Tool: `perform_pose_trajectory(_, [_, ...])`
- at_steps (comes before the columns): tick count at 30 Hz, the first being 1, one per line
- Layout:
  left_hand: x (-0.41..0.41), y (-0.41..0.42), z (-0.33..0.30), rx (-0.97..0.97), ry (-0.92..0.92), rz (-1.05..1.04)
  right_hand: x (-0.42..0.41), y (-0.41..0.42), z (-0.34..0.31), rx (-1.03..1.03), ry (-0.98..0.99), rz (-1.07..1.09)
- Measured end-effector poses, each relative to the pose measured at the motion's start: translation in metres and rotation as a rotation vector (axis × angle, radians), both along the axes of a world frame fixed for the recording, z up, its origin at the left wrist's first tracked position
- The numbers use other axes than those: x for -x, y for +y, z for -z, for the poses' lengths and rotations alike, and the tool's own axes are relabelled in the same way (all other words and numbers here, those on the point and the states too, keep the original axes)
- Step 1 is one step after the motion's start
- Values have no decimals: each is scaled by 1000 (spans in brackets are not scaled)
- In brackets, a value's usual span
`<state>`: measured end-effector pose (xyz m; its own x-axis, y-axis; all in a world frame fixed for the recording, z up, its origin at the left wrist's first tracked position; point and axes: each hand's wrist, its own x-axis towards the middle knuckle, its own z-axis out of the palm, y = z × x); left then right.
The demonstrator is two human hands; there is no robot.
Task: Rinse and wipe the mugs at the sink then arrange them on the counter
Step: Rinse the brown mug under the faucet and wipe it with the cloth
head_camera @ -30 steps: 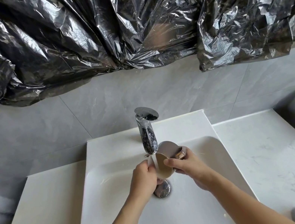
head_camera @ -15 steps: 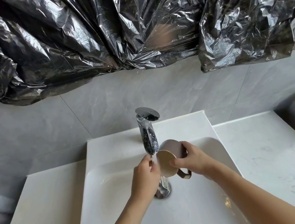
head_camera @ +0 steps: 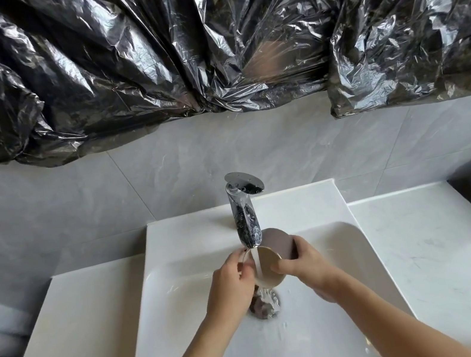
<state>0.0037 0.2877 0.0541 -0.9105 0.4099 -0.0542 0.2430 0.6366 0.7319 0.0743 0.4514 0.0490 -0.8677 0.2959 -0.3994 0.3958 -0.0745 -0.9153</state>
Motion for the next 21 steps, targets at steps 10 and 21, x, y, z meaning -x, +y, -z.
perform_pose_trajectory(10, [8,-4,8,-208,-170,78,-4,-5,7,-224,136,-81])
perform_pose_trajectory(21, [3,-3,-4,-588,-768,35,-12,-11,14,-553,172,-326])
